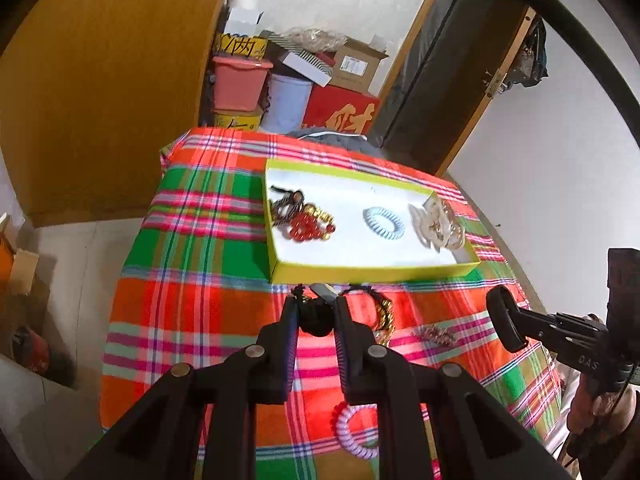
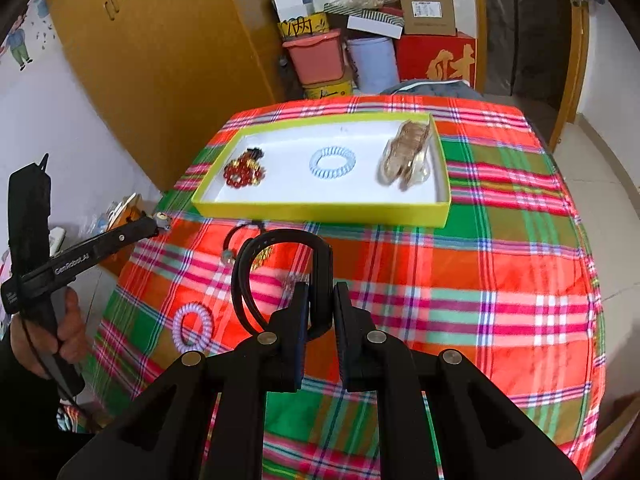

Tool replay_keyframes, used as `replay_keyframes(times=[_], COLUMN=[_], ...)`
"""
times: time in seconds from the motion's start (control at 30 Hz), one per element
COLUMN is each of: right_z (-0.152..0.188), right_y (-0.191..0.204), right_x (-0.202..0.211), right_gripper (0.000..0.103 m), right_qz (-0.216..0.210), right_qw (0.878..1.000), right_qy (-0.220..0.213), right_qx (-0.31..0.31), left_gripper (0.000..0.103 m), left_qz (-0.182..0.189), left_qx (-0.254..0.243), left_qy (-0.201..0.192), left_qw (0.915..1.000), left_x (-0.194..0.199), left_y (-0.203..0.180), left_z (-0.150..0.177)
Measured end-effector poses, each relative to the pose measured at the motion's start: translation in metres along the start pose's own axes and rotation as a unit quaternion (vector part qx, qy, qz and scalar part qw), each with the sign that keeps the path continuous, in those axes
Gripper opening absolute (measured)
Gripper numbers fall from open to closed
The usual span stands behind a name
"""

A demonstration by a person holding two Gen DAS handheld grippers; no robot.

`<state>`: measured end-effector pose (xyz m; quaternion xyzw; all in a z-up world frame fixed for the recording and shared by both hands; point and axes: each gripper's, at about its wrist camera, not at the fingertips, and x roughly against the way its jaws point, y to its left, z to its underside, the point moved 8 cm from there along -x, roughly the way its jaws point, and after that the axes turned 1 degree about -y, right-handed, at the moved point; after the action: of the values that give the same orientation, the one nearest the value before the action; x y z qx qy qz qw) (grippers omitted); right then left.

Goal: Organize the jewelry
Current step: 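Carry the black band and black hair tie over the yellow tray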

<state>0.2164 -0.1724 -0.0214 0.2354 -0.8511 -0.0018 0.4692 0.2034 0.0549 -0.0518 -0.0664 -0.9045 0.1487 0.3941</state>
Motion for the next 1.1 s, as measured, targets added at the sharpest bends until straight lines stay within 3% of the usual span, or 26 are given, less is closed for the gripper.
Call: replay_keyframes(times=[0.63, 1.1], right_z=[-0.073, -0.076], right_y=[-0.011, -0.022], right_x=[-0.047, -0.093], right_gripper=[0.013, 0.013], right_qz=[0.011, 0.031], right_qw=[1.000, 0.999], right_qy=[-0.014, 0.028], right_qx=[0.004, -0.006], left_gripper=[0.017, 0.017], left_qz=[0.014, 0.008], left_qx=[-0.038, -0.041], left_qy=[-0.004, 0.026], left_qw=[0.9992, 0.9988], left_x=[-0.048, -0.085], left_y=[-0.016, -0.011], left_z=[-0.057, -0.053])
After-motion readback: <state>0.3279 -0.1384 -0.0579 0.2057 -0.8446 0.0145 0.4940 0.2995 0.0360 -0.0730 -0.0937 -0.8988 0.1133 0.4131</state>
